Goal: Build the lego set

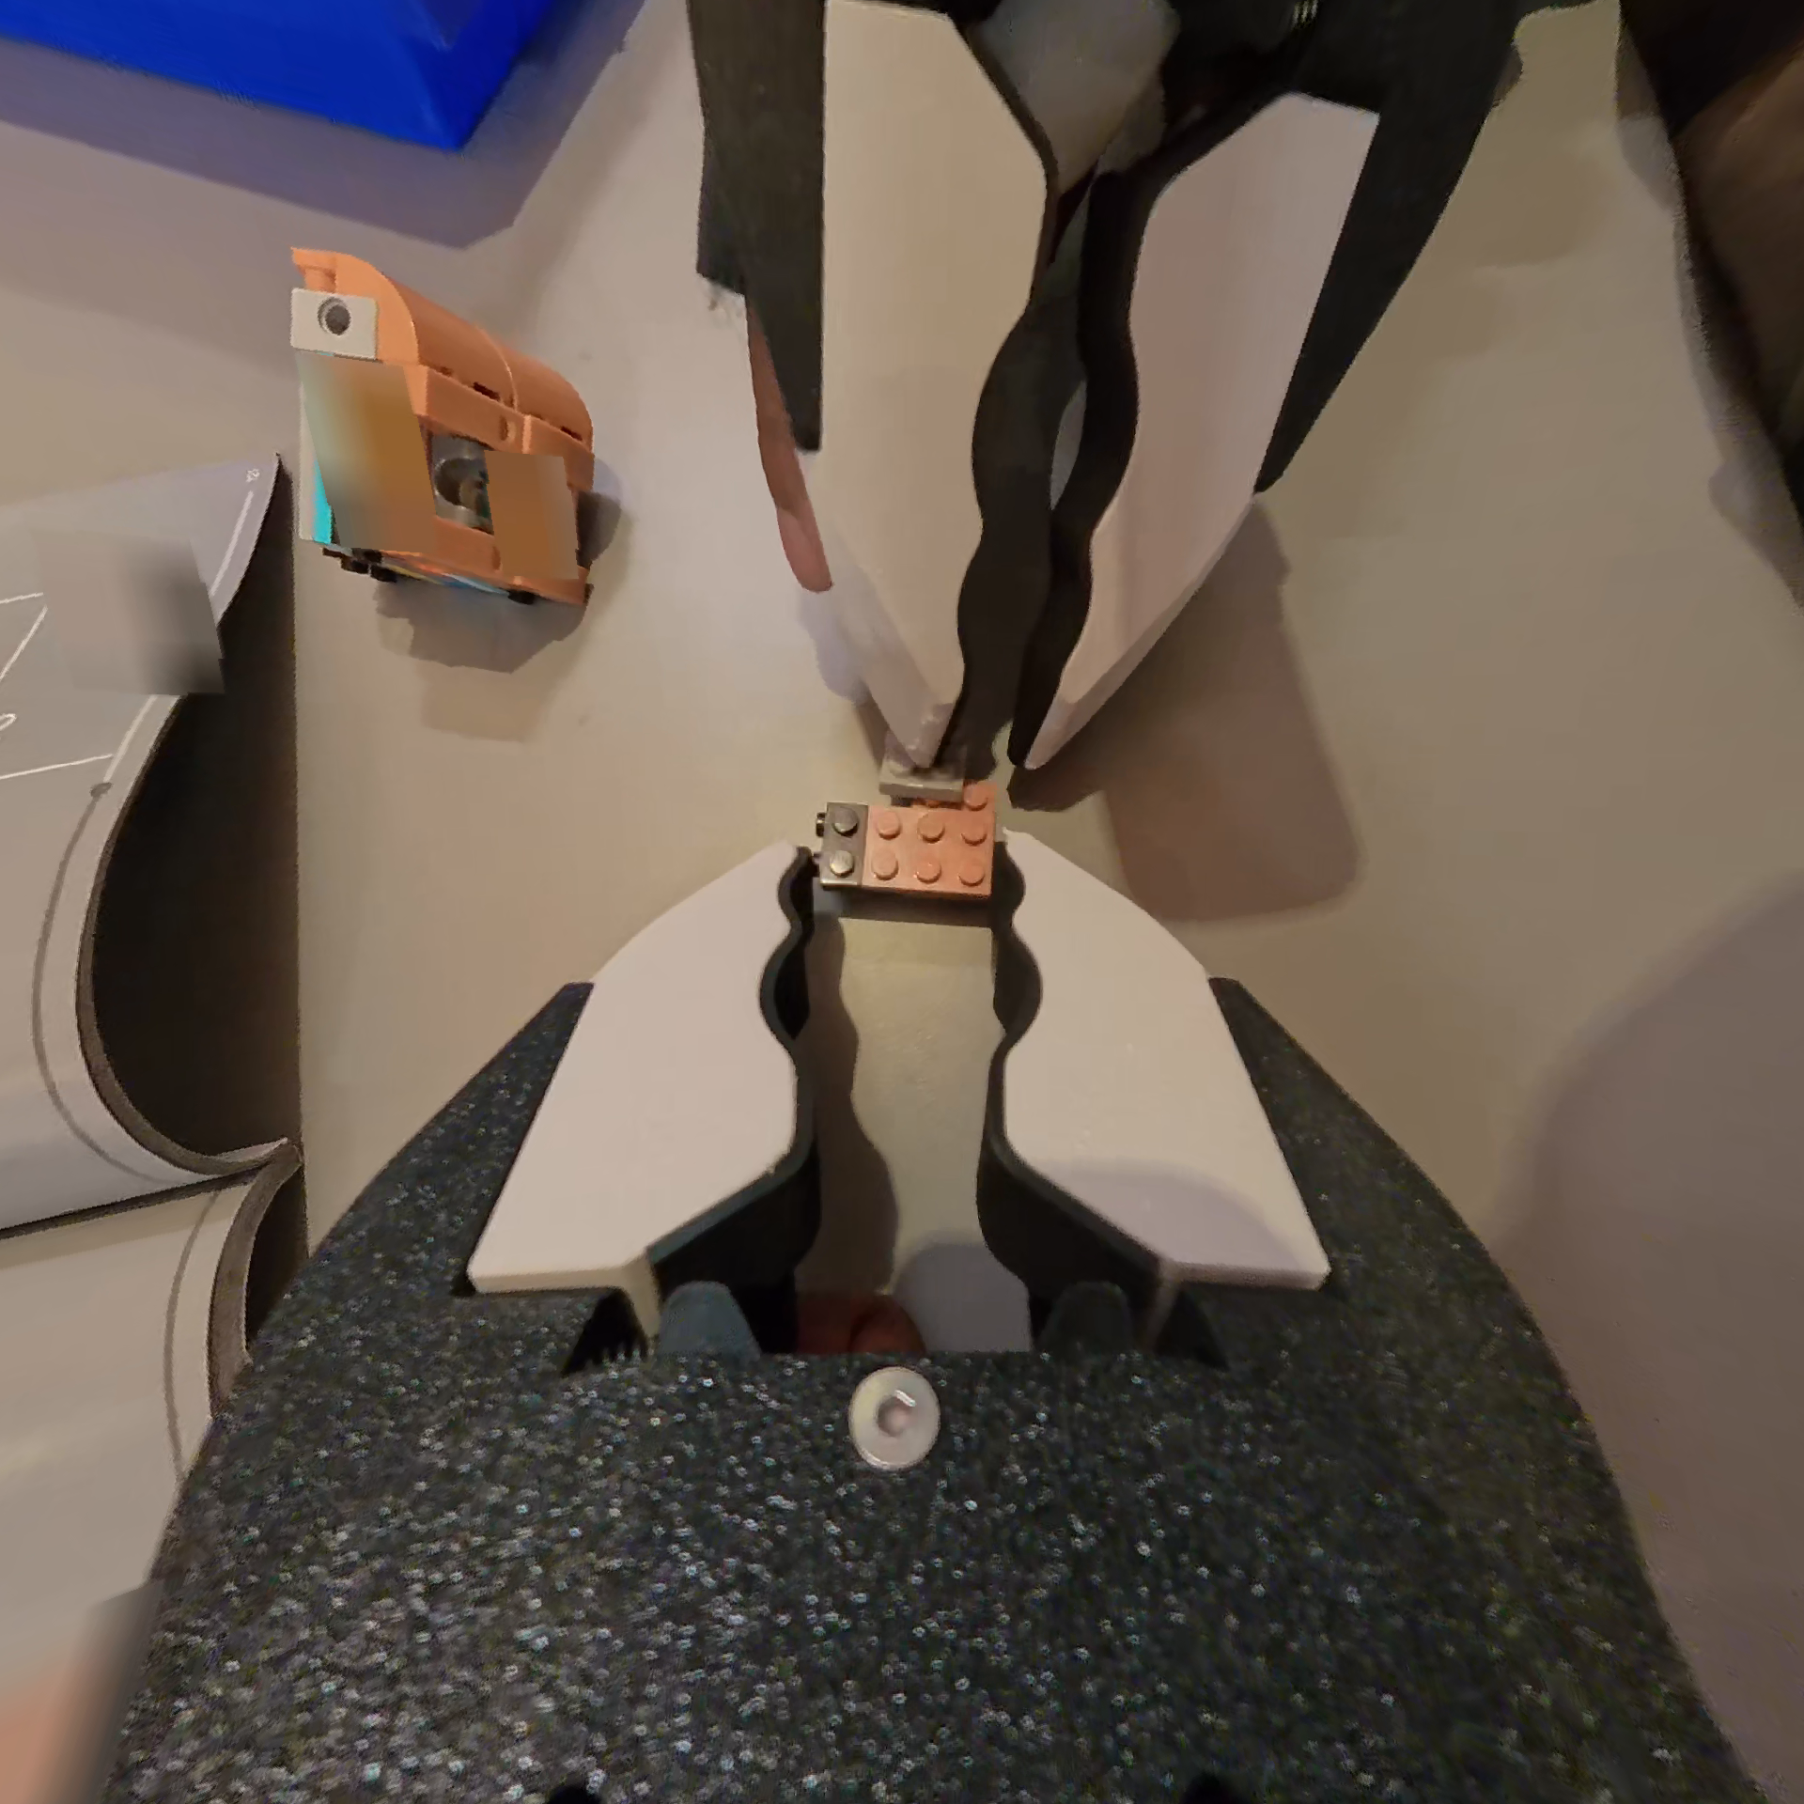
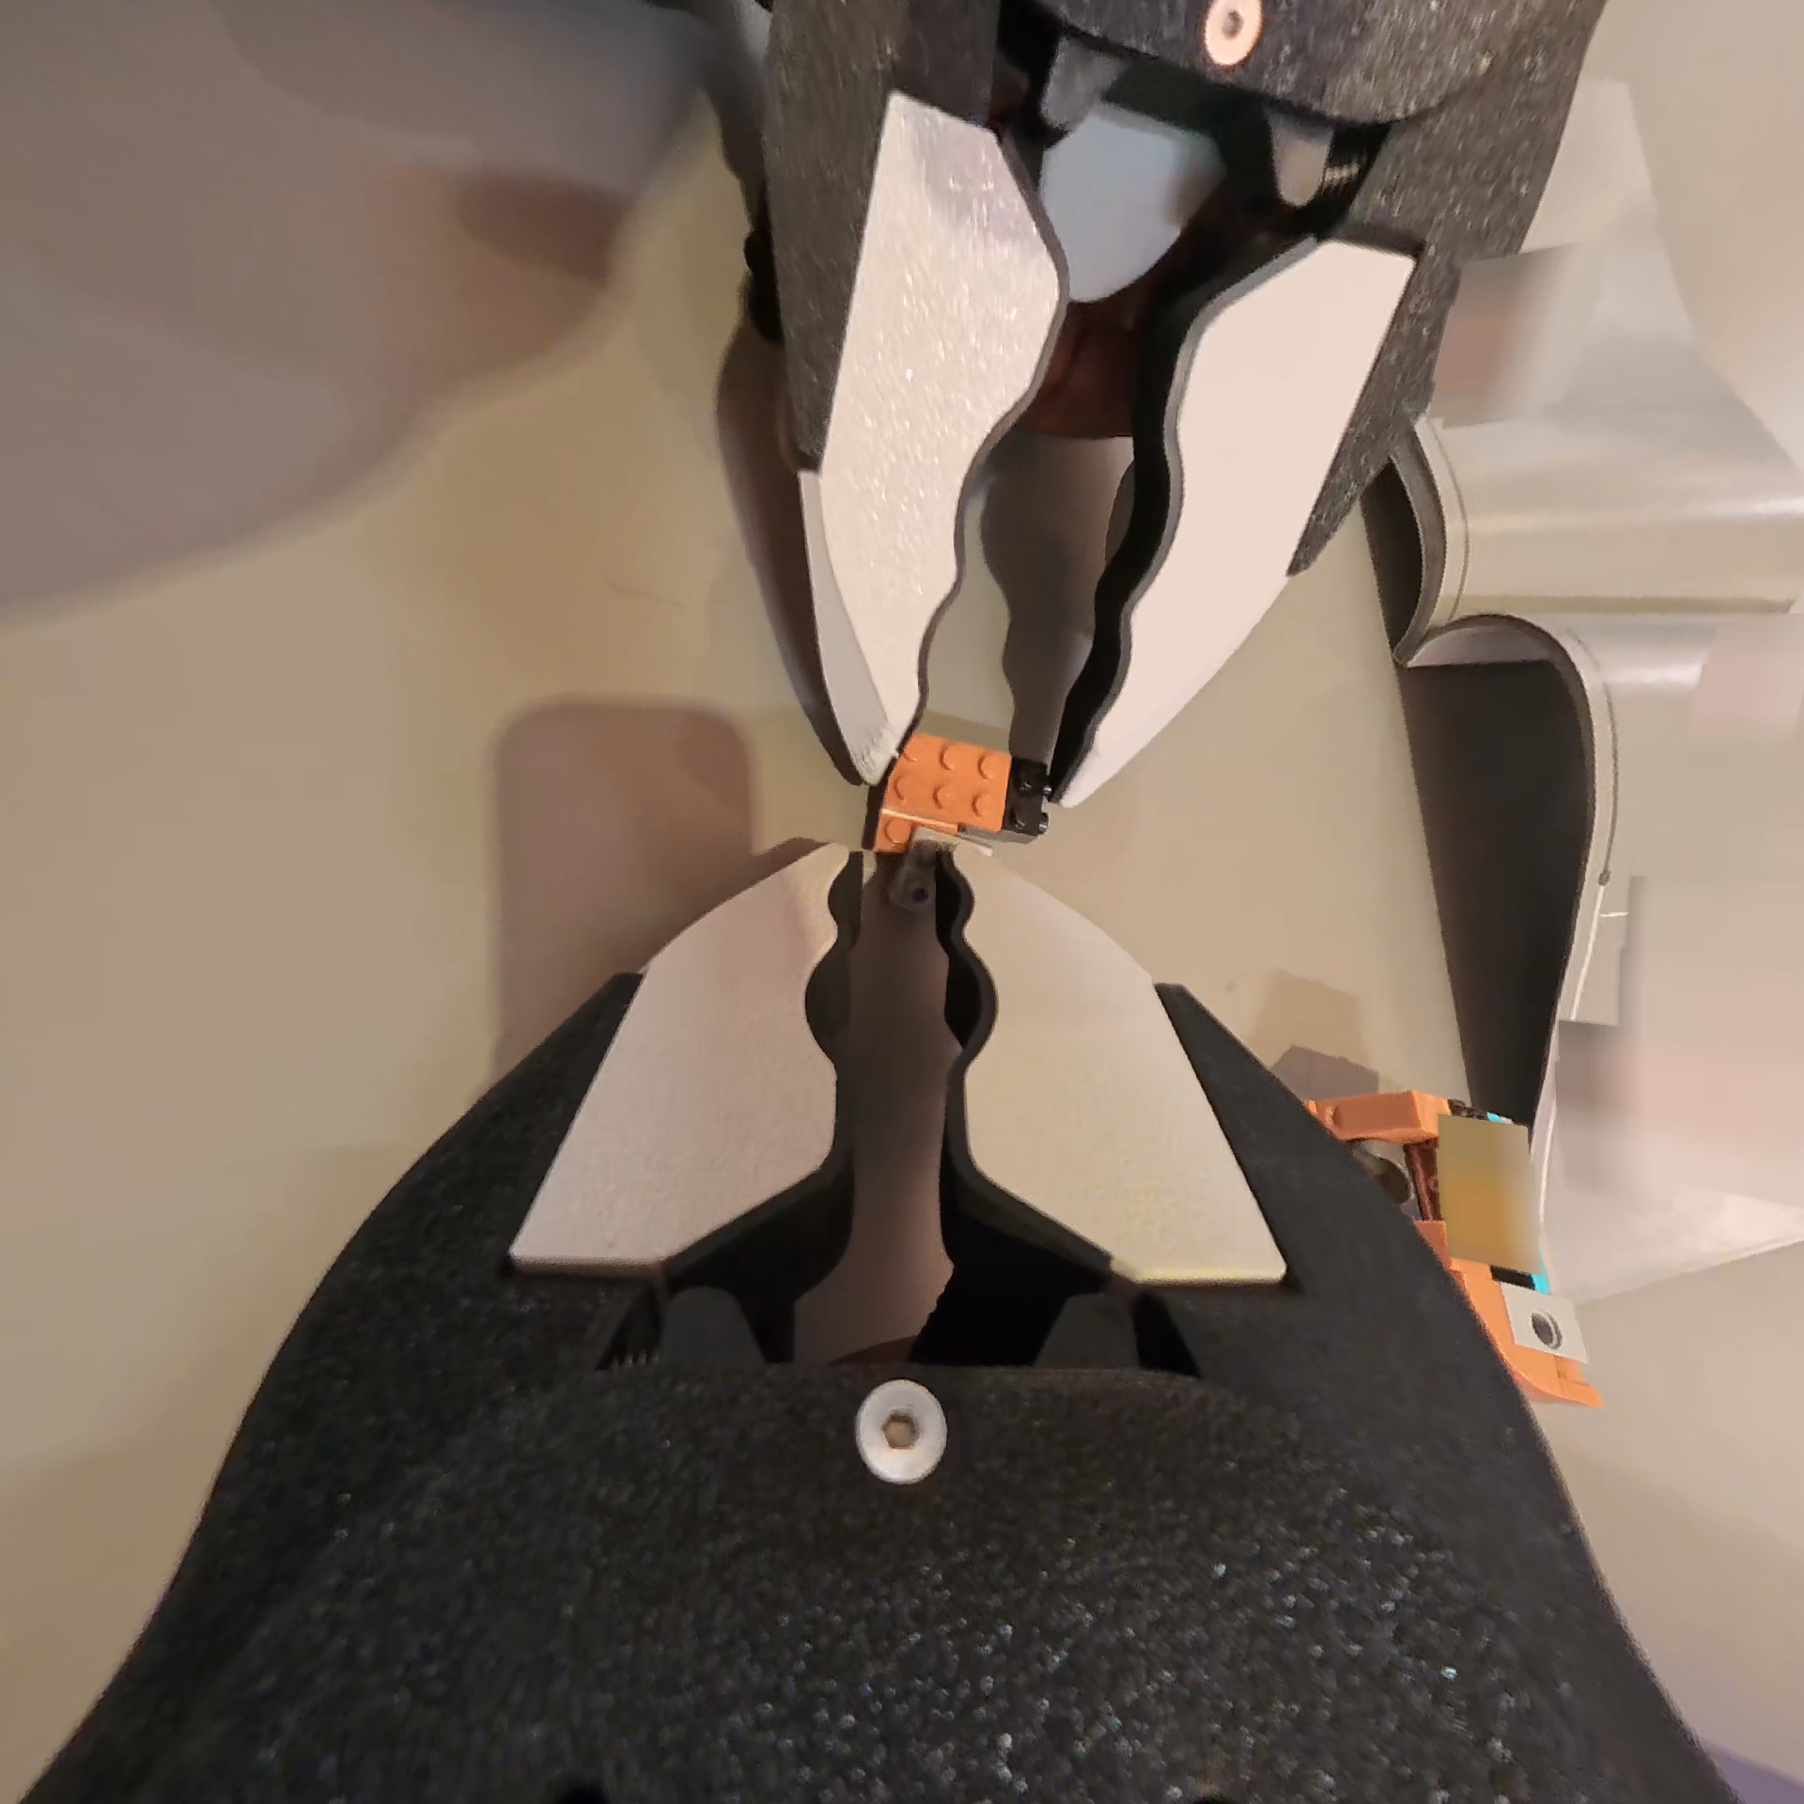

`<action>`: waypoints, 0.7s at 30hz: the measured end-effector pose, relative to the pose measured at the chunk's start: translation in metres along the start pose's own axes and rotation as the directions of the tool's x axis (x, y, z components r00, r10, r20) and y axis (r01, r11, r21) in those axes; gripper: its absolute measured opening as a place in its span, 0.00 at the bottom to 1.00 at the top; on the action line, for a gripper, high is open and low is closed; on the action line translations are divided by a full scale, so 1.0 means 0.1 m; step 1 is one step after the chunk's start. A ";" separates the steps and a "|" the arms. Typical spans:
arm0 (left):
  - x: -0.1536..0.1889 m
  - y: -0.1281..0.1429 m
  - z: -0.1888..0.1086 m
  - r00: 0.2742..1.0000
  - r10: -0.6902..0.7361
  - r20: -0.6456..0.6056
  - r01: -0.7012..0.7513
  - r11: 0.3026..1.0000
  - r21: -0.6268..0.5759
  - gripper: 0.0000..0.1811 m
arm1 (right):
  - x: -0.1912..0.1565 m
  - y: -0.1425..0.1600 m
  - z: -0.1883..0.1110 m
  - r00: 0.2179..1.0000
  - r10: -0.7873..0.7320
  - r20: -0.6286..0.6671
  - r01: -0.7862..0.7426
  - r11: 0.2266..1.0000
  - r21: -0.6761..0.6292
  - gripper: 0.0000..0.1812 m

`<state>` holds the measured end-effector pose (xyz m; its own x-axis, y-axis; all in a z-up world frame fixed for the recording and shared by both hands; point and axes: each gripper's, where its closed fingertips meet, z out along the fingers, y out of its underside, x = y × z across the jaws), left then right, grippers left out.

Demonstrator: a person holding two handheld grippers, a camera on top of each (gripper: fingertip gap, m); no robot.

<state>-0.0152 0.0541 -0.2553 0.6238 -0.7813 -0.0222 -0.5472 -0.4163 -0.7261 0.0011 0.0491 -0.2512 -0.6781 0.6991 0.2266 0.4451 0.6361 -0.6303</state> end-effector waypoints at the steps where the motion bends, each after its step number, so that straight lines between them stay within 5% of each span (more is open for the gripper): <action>1: 0.00 0.00 0.00 1.000 0.000 0.000 0.000 1.000 0.002 0.19 | 0.00 0.01 0.01 1.000 -0.008 -0.005 0.008 1.000 -0.009 0.08; 21: -0.13 -0.03 -0.04 0.981 -0.191 -0.034 0.193 0.978 0.081 0.19 | 0.15 0.00 0.09 0.979 -0.064 -0.195 0.061 0.998 -0.023 0.09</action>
<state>-0.0233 0.0636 -0.2501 0.6979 -0.7023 0.1402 -0.3691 -0.5204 -0.7700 -0.0141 0.0567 -0.2542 -0.5782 0.7071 0.4070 0.4163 0.6847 -0.5982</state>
